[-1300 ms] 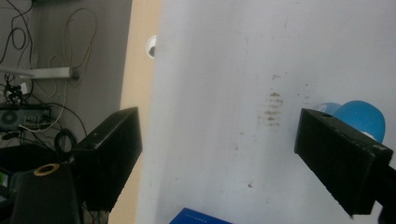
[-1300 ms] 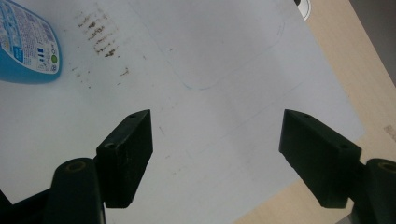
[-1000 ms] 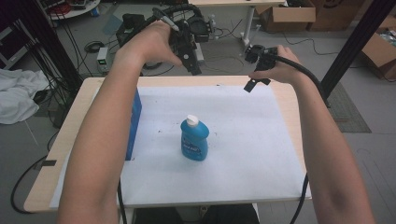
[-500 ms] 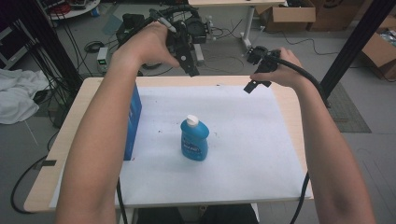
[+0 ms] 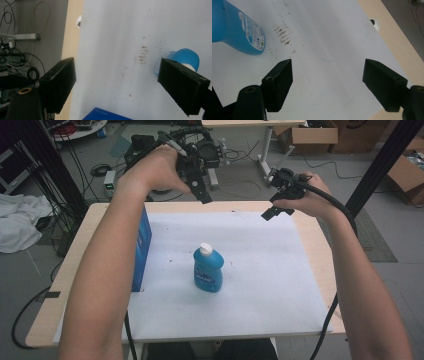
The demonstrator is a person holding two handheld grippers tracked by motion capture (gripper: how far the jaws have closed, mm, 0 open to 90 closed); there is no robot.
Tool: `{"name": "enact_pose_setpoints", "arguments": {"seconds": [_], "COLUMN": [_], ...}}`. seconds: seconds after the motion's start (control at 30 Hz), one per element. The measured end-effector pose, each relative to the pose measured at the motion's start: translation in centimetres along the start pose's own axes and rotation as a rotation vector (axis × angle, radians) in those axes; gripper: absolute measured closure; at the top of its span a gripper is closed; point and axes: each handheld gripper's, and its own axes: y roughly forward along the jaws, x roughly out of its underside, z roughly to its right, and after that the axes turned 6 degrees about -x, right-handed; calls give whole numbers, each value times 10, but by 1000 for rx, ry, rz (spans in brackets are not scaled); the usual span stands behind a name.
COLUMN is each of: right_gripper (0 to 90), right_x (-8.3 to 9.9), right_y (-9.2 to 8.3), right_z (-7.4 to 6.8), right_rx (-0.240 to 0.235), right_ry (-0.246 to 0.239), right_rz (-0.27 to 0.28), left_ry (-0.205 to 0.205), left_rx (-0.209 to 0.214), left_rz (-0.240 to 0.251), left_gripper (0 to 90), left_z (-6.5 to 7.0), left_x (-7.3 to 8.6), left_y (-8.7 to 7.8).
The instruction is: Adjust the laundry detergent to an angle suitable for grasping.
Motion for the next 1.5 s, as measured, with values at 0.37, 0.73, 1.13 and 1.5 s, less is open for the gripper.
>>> {"name": "enact_pose_setpoints", "arguments": {"seconds": [0.37,0.73,1.13,1.5], "right_gripper": [205,188,181,184], "right_x": [20,40,49,37], "right_y": [-6,8,32,59], "right_z": [-21,-46,-74,-97], "right_rx": [-35,-84,-133,-157], "right_ry": [-31,-79,-124,-164], "right_rz": [134,247,312,266], "left_ry": [3,6,-5,-1], "left_rx": [-1,4,9,11], "left_rz": [-5,-17,-20,-21], "left_gripper": [158,159,159,159], "left_z": [5,8,10,13], "left_x": [0,4,9,7], "left_y": [-4,-2,-2,0]}}
